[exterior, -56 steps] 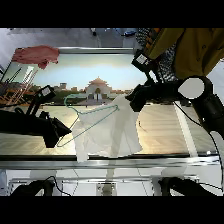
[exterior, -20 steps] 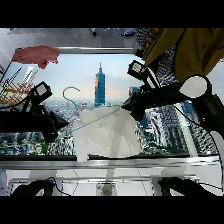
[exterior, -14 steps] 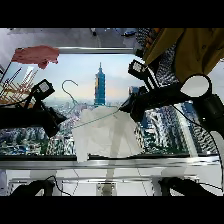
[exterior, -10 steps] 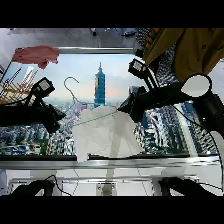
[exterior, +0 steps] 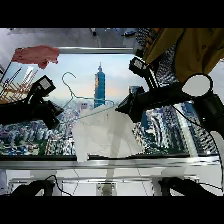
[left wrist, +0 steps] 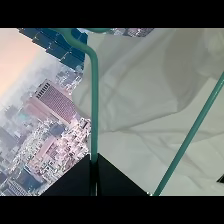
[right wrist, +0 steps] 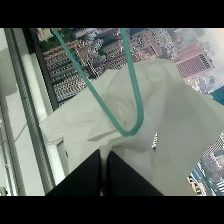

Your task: Fold the clothes and pants, and hang the long-sleeved shirts on hangers.

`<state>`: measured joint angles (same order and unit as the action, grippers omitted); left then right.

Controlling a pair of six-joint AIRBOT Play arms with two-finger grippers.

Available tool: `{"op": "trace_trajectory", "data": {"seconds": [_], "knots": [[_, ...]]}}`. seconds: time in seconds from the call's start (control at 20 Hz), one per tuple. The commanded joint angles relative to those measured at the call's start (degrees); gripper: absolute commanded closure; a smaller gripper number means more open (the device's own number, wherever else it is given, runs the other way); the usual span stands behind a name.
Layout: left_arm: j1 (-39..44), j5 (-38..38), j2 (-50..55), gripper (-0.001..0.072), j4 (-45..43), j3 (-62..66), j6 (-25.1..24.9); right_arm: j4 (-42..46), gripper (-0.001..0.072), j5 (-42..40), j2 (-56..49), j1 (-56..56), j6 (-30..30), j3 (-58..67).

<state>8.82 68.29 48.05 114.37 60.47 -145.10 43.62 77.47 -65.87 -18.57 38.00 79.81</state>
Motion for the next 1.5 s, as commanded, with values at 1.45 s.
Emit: {"op": "trace_trajectory", "data": {"seconds": [1.45], "knots": [[4.7, -7.0, -3.8, 0.0682, -10.9, -6.2, -5.7, 2.9, 0.0680, 2.5, 0.0, 0.0, 2.0, 0.1]]}}
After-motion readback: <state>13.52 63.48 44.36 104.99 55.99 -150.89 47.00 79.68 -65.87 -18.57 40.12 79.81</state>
